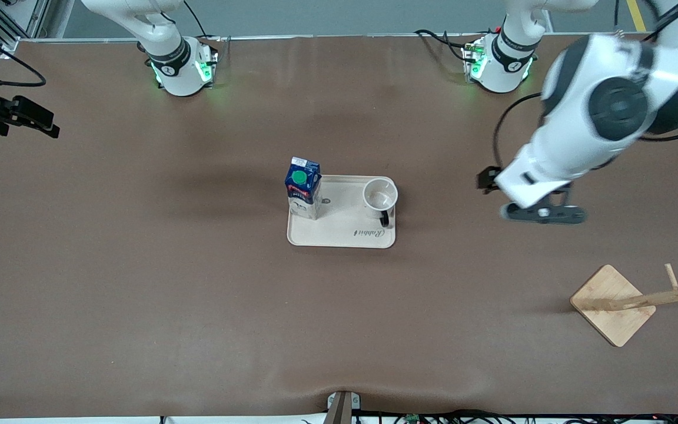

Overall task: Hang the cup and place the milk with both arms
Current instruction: 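Move the left gripper over the white mug on the tray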

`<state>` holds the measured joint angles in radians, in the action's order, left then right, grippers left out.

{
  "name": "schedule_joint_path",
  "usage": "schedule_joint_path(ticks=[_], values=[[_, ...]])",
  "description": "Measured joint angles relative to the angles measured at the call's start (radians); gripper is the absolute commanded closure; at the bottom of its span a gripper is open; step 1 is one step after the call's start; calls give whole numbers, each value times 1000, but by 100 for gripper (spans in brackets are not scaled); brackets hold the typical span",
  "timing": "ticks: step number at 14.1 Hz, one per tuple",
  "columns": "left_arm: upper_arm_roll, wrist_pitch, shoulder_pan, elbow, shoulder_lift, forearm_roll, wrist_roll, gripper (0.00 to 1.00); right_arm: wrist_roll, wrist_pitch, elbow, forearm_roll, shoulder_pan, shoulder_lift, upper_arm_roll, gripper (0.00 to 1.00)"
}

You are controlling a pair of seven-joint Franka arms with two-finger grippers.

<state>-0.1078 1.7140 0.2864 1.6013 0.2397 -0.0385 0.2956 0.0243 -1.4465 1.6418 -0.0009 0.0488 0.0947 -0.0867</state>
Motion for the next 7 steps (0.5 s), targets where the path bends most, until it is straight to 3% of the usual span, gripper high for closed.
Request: schedule_joint_path(ticks=[4, 7], values=[[-2, 199, 92, 134, 32, 0, 149, 0, 0, 0, 0, 0, 0, 0, 0, 0], [-3, 245, 144, 164, 65, 0, 248, 0, 0, 0, 0, 0, 0, 0, 0, 0]])
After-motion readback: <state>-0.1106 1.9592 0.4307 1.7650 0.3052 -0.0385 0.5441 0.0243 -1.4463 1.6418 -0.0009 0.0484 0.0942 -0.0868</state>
